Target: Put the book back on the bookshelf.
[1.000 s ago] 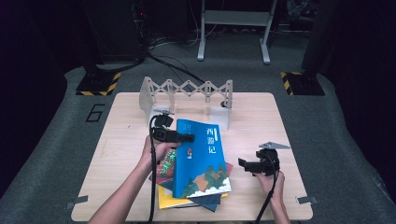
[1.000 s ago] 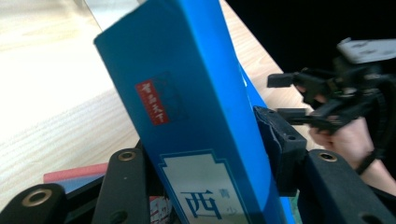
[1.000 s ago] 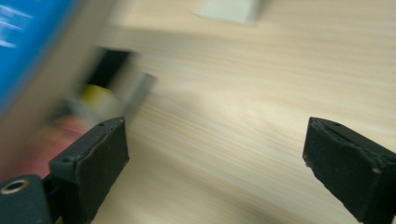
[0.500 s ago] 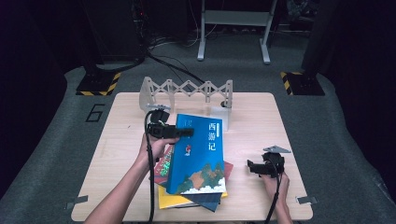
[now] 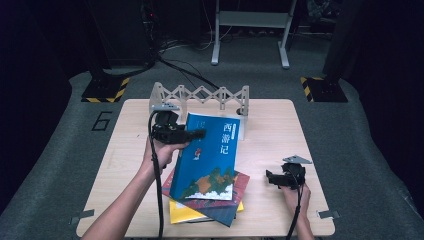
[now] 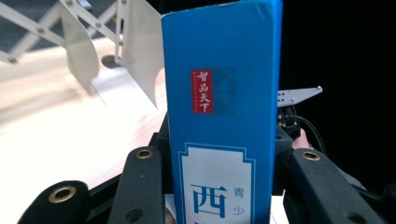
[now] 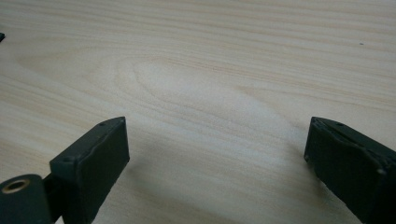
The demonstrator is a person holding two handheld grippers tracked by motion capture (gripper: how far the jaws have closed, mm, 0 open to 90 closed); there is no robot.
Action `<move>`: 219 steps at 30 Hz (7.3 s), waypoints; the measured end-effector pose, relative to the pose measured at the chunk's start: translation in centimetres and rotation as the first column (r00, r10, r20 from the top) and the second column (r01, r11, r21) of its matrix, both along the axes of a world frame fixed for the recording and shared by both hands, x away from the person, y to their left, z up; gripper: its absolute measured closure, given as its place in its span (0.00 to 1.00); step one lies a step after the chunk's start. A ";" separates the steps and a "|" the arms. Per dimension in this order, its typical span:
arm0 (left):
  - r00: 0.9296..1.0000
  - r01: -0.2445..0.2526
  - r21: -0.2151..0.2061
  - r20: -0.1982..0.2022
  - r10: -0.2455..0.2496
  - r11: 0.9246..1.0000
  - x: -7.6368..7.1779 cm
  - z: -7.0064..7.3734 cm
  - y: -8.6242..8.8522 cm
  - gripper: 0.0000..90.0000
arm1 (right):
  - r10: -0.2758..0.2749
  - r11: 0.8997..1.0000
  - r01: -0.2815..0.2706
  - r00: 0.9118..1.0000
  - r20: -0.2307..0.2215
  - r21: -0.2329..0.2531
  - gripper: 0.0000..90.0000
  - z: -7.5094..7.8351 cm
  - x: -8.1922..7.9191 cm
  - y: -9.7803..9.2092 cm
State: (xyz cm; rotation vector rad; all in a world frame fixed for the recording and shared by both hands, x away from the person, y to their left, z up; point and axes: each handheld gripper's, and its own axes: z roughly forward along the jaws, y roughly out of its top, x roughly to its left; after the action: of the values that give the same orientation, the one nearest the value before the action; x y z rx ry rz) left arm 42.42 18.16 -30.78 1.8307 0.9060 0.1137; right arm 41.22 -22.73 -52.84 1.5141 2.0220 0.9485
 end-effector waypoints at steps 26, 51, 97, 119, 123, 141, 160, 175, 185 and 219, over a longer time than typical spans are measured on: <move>0.961 -0.210 0.017 0.188 0.203 0.978 0.2 4.8 6.1 0.69 | 0.006 0.999 -0.006 1.000 -0.008 -0.049 0.05 0.0 0.1 0.5; 0.872 -0.422 0.051 0.295 0.390 0.905 3.2 5.0 8.3 0.69 | -0.005 0.999 0.005 1.000 -0.007 -0.042 0.05 -0.1 0.1 0.6; 0.687 -0.652 -0.036 0.395 0.610 0.757 12.6 -2.1 6.8 0.68 | 0.006 0.999 -0.005 1.000 0.003 -0.043 0.06 -0.1 0.0 0.6; 0.677 -0.648 -0.048 0.420 0.604 0.760 9.8 -5.8 7.0 0.68 | 0.008 0.999 -0.008 1.000 0.001 -0.049 0.07 -0.1 -0.1 0.7; 0.688 -0.644 -0.034 0.410 0.599 0.764 8.9 -5.9 7.0 0.68 | 0.008 0.999 -0.008 1.000 0.004 -0.045 0.07 -0.1 -0.1 0.7; 0.736 -0.627 0.022 0.346 0.583 0.779 5.2 -6.6 9.1 0.67 | 0.013 0.999 -0.013 1.000 0.002 -0.048 0.07 -0.1 -0.1 0.7; 0.831 -0.537 0.121 0.247 0.499 0.835 4.2 -6.4 11.2 0.64 | 0.014 0.999 -0.014 1.000 0.001 -0.047 0.07 -0.1 -0.1 0.7; 0.869 -0.483 0.205 0.230 0.437 0.851 6.2 -2.7 10.5 0.26 | 0.017 0.999 -0.017 1.000 0.002 -0.046 0.08 -0.1 -0.1 0.7; 0.887 -0.456 0.284 0.220 0.406 0.843 7.9 -2.2 10.1 0.45 | 0.018 0.999 -0.018 1.000 0.002 -0.044 0.08 0.0 -0.1 0.7; 0.809 -0.581 0.180 0.234 0.539 0.794 10.3 -1.8 8.9 0.68 | 0.019 0.999 -0.019 1.000 0.003 -0.042 0.09 0.0 -0.1 0.7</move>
State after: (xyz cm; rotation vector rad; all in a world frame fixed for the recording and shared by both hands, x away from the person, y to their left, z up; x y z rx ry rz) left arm 52.69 27.05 -32.53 1.6776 1.3385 0.7810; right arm 41.13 -22.08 -52.89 1.4728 2.0445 0.9100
